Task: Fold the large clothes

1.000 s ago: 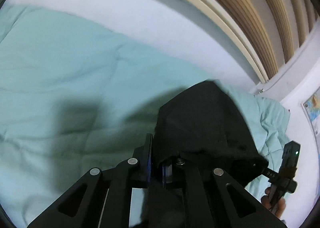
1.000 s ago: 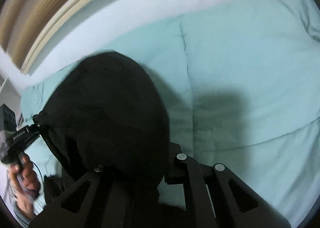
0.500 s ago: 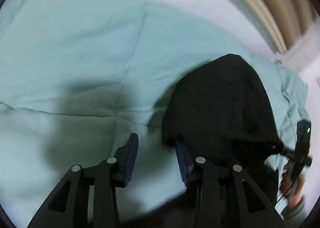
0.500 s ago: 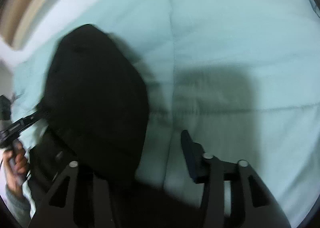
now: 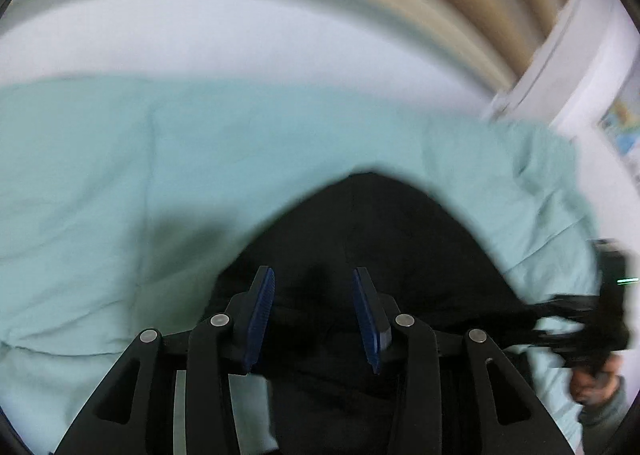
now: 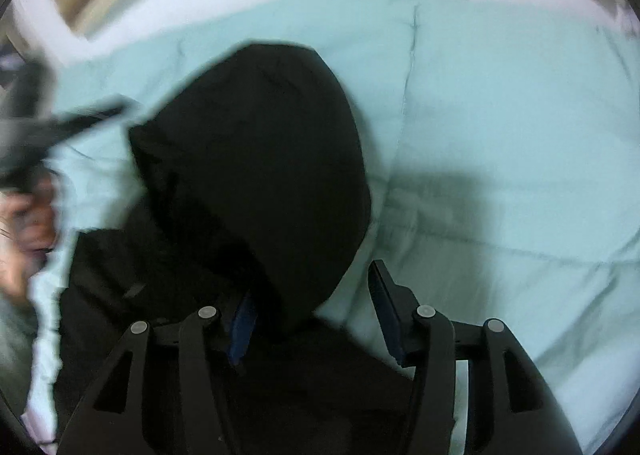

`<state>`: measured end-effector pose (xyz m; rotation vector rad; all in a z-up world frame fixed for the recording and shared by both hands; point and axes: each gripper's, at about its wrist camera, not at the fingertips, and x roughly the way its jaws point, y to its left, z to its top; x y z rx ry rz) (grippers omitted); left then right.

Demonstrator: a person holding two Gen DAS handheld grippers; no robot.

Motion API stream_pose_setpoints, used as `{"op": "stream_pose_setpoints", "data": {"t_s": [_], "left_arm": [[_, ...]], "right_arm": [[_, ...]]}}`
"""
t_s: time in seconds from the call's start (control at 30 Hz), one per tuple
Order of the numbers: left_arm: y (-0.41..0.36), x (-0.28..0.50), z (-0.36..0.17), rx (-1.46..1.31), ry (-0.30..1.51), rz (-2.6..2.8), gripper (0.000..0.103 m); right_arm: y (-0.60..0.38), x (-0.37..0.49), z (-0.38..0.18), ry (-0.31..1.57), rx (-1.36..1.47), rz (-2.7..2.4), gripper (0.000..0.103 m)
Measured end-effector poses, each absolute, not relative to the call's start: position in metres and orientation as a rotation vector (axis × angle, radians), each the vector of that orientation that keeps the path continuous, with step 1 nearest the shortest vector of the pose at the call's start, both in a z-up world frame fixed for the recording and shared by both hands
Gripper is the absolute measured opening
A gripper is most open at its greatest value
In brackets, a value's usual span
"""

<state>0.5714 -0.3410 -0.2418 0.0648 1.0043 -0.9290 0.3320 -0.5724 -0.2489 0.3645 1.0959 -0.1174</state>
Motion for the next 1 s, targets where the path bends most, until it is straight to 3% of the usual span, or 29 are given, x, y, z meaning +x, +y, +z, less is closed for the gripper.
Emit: {"op": "stream_pose_setpoints", "data": {"t_s": [0.1, 0.13, 0.33, 0.5, 0.77, 0.83, 0.9, 1.0], "left_arm": [[-0.367, 0.581, -0.308, 0.181, 1.269, -0.876, 0.041], [-0.367, 0.582, -0.322, 0.170, 1.287, -0.864, 0.041], [-0.346, 0.575, -0.318, 0.151, 1.205, -0.886, 0.041], [-0.347, 0.573, -0.319, 0.170, 1.183, -0.892, 0.041], [-0.316, 0.567, -0.263, 0.067, 1.024, -0.943, 0.042], [-0.306, 0.581, -0.254, 0.009, 1.014, -0.913, 0.050], [-0.302, 0.598, -0.256, -0.050, 1.036, -0.898, 0.060], [-0.304, 0.617, -0.287, -0.108, 1.176, -0.937, 0.060]], "right_arm": [[-0.581, 0.320, -0.230, 0.947, 0.492, -0.032, 0.071], [-0.584, 0.325, -0.229, 0.915, 0.537, -0.017, 0.072], [-0.596, 0.363, -0.268, 1.017, 0.530, -0.143, 0.072], [-0.604, 0.372, -0.345, 1.201, 0.564, -0.231, 0.070], [-0.610, 0.348, -0.289, 1.118, 0.522, -0.126, 0.072], [-0.618, 0.341, -0.276, 1.083, 0.553, -0.089, 0.072], [-0.630, 0.341, -0.272, 1.067, 0.613, -0.083, 0.072], [-0.645, 0.356, -0.290, 1.095, 0.709, -0.053, 0.073]]}}
